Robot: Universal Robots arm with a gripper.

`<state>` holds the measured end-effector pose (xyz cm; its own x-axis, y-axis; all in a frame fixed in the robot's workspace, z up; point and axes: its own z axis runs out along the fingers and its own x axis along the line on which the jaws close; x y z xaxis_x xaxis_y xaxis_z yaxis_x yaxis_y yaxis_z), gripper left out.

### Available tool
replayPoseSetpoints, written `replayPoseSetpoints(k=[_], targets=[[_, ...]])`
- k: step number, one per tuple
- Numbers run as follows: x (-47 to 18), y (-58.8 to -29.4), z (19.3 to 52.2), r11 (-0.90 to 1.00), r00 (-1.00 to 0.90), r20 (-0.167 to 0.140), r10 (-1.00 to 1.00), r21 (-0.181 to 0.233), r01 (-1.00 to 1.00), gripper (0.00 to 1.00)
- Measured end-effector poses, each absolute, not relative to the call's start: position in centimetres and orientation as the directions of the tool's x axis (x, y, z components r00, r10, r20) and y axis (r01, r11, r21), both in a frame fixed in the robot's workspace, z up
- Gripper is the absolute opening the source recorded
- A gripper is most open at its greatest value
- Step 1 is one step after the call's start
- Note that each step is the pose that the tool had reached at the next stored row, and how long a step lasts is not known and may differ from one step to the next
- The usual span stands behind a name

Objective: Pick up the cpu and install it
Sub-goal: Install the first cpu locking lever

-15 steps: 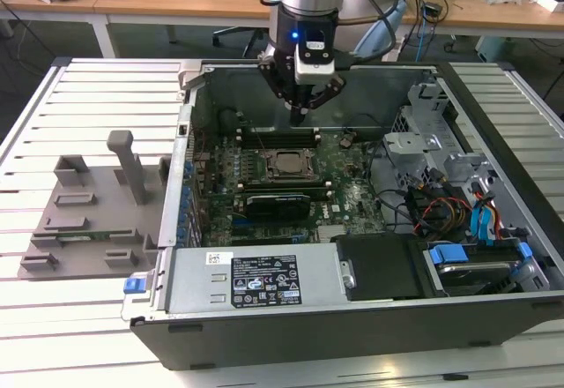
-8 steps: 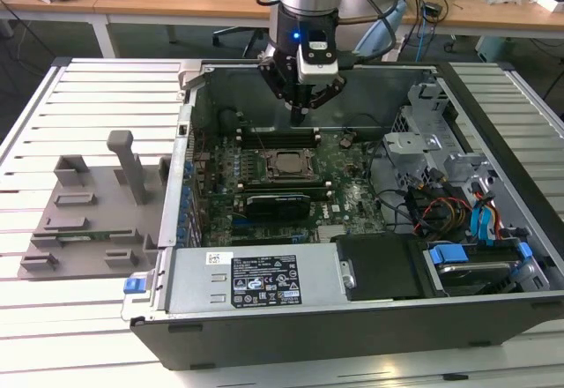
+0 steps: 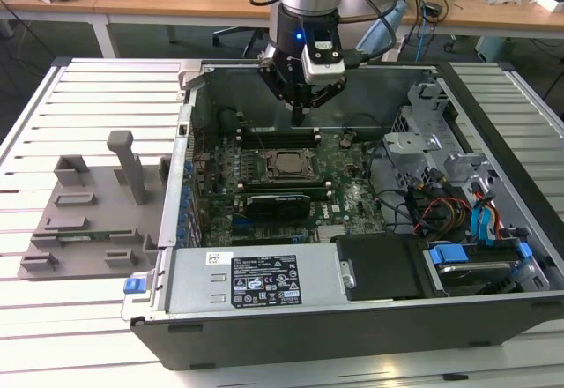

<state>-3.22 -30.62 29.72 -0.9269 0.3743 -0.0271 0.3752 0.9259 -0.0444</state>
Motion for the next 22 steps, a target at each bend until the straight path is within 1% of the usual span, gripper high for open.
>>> replayPoseSetpoints(k=[22], targets=[[-3.22, -30.62, 29.72, 0.972, -0.973, -0.027, 0.23, -0.044, 0.231, 0.11]])
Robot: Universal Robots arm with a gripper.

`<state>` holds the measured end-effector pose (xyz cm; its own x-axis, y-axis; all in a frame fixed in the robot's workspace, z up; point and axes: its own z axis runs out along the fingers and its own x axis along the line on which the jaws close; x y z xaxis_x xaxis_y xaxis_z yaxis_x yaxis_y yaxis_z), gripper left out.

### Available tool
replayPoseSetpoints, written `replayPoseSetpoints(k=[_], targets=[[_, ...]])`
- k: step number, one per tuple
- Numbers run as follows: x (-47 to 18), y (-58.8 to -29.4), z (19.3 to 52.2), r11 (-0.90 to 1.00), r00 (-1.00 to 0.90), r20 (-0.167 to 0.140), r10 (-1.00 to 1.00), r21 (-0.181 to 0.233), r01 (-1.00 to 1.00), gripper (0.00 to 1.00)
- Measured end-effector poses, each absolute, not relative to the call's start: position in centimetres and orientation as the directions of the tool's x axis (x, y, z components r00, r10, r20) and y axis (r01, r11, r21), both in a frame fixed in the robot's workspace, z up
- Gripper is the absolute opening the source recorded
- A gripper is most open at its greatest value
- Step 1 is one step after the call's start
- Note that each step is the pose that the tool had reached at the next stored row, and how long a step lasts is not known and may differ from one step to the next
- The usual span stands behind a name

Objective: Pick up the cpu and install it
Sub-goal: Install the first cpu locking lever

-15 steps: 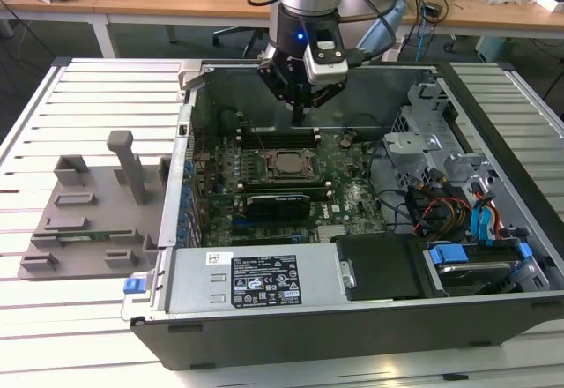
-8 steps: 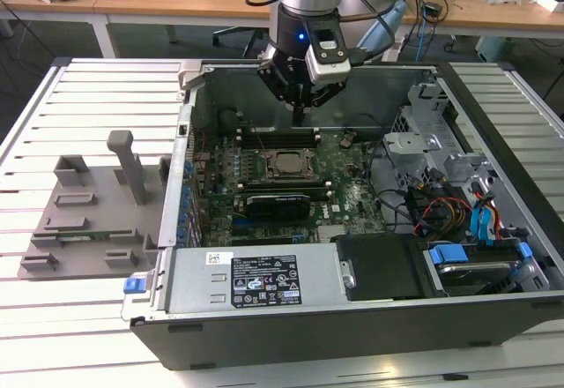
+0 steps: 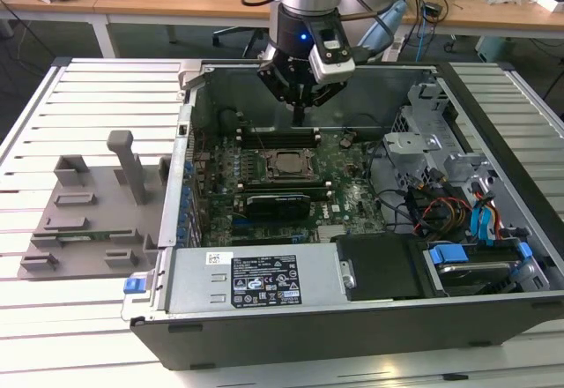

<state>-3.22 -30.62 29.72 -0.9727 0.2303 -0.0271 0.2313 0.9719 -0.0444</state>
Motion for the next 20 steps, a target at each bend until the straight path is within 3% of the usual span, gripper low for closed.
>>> replayPoseSetpoints(k=[20], targets=[[-3.22, -30.62, 29.72, 0.994, -0.994, -0.025, 0.102, -0.031, 0.103, 0.11]])
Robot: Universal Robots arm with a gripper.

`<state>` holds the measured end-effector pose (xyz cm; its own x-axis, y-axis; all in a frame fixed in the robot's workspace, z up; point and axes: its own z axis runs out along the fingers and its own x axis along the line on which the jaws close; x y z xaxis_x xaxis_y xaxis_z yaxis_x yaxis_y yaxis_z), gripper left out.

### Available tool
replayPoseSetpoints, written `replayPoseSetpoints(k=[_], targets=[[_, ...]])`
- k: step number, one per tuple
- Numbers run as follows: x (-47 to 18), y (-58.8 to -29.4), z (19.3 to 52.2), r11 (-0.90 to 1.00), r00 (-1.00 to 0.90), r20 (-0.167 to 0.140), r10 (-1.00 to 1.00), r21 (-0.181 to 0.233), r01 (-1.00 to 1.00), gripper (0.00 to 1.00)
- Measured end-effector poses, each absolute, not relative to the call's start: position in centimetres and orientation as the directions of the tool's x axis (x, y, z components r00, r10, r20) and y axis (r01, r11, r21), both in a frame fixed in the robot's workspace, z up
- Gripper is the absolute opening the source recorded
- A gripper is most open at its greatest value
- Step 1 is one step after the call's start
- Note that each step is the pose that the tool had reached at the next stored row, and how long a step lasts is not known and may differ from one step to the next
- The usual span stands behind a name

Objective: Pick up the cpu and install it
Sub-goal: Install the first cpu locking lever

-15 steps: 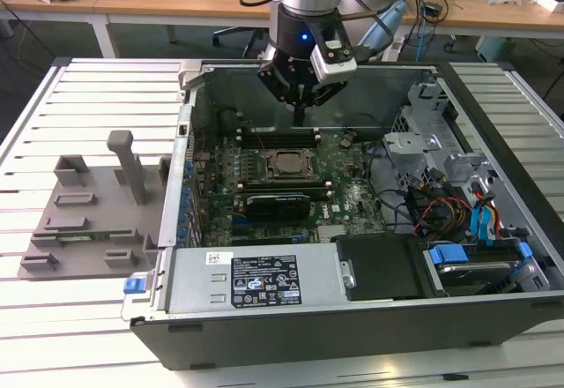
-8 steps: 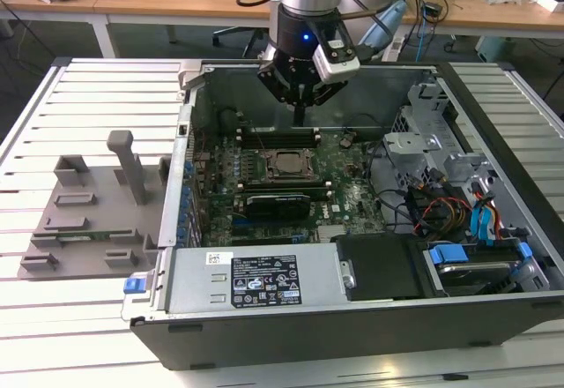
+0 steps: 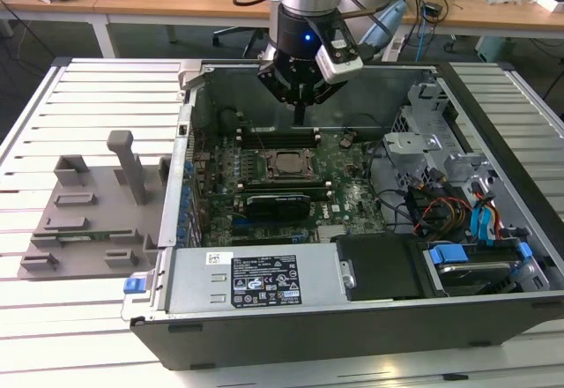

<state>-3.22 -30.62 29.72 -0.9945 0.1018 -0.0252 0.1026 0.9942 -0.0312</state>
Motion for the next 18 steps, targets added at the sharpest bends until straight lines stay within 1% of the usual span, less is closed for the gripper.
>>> replayPoseSetpoints(k=[4, 7, 18], targets=[[-3.21, -30.62, 29.73, 0.994, -0.995, -0.025, 0.102, -0.031, 0.102, 0.11], [-3.22, -30.62, 29.73, 0.994, -0.995, -0.016, 0.102, -0.032, 0.102, 0.11], [-3.85, -30.62, 29.71, 0.994, -0.995, -0.015, 0.102, -0.032, 0.102, 0.11]])
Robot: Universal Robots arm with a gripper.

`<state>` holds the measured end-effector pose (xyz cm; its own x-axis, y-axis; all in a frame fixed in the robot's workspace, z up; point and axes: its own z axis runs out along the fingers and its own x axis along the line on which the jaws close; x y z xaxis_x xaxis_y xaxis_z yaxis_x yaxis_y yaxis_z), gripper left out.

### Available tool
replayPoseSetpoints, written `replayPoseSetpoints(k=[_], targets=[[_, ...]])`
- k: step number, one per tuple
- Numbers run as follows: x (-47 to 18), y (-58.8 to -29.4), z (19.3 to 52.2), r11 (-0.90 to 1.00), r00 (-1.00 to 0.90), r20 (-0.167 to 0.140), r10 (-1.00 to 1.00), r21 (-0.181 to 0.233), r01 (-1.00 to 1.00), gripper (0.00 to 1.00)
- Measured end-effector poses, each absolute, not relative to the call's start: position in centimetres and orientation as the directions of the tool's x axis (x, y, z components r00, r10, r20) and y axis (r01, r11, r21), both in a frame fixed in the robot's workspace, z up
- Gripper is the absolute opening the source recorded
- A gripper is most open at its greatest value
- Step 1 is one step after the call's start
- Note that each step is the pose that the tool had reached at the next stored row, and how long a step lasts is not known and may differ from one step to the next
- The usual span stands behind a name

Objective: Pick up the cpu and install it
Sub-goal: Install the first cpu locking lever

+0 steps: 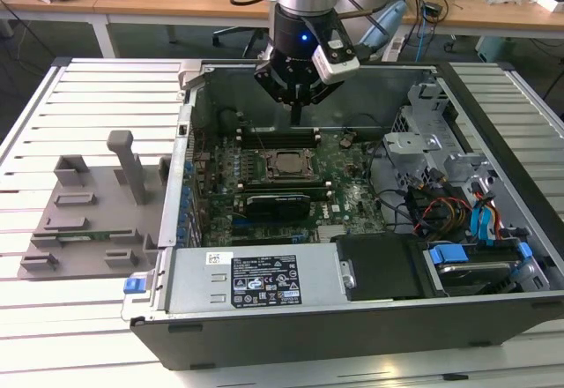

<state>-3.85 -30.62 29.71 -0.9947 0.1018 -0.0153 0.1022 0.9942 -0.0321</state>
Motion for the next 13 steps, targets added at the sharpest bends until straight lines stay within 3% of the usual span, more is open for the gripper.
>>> replayPoseSetpoints(k=[13], targets=[[-5.8, -30.6, 29.7, 0.994, -0.995, -0.015, 0.102, -0.032, 0.102, 0.11]])
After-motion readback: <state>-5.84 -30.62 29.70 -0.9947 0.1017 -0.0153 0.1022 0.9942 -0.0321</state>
